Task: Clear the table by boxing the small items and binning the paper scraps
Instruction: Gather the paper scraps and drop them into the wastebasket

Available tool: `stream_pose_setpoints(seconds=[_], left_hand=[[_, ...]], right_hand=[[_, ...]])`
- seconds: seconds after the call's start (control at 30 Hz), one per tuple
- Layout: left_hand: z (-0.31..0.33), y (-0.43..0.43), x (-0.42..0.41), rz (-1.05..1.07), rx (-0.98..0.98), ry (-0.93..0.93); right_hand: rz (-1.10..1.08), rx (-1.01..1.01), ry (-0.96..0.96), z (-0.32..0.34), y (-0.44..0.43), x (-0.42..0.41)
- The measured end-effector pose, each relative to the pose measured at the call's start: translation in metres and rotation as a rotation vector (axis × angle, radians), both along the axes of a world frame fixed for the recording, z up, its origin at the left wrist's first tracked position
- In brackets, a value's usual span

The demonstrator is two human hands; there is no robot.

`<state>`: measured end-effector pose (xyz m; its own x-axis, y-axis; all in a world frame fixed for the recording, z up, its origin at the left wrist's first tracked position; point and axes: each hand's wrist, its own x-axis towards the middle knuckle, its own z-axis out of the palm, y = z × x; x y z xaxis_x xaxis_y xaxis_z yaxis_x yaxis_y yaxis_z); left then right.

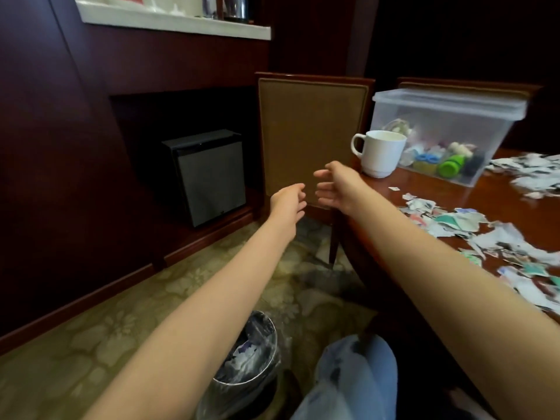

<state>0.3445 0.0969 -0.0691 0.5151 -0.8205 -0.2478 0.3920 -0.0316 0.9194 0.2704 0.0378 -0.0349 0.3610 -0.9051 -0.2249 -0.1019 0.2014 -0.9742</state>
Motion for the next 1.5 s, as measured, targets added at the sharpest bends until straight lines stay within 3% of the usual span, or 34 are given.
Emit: stream_pose_setpoints(seconds=[0.2, 0.3, 0.43, 0.53, 0.63, 0.8, 0.87, 0.97, 1.03, 1.2, 1.37, 1.5], left_hand=[[0.01, -0.016, -0.042, -0.058, -0.029, -0.138], [0.007, -0.023, -0.057, -0.101, -0.035, -0.232], [-0.001, -0.028, -0.068, -0.113, -0.072, -0.416], [0.002, -0.033, -0.074, -0.114, -0.094, -0.461], [0.005, -0.034, -0.083, -0.133, -0.102, -0.515], [0.003, -0.037, -0.088, -0.299, -0.052, -0.74], [0.001, -0.037, -0.088, -0.478, -0.04, -0.886], [-0.003, -0.035, -0.09, -0.721, 0.011, -1.357], [-0.005, -0.039, -0.094, -0.785, 0.059, -1.539], [-0.006, -0.064, -0.12, -0.825, 0.088, -1.569], [-0.005, -0.09, -0.133, -0.765, 0.023, -1.517], [-0.003, -0.108, -0.133, -0.708, 0.006, -1.513]], right_hand=[[-0.109, 0.023, -0.094, 0.009, -0.016, -0.074], [-0.104, 0.017, -0.03, 0.01, -0.015, -0.106], [0.079, 0.065, 0.073, 0.017, -0.002, -0.137], [0.313, 0.129, 0.246, 0.015, 0.01, -0.146], [0.437, 0.162, 0.298, 0.009, 0.012, -0.146], [0.2, 0.083, 0.19, 0.001, -0.007, -0.151], [0.118, 0.071, 0.148, -0.001, -0.014, -0.157], [0.059, 0.038, 0.071, 0.004, -0.02, -0.167], [-0.046, -0.032, 0.056, 0.011, -0.024, -0.175], [-0.395, -0.352, 0.387, 0.005, -0.042, -0.2], [-0.437, -0.44, 0.563, -0.004, -0.048, -0.216], [-0.246, -0.406, 0.718, -0.017, -0.058, -0.216]])
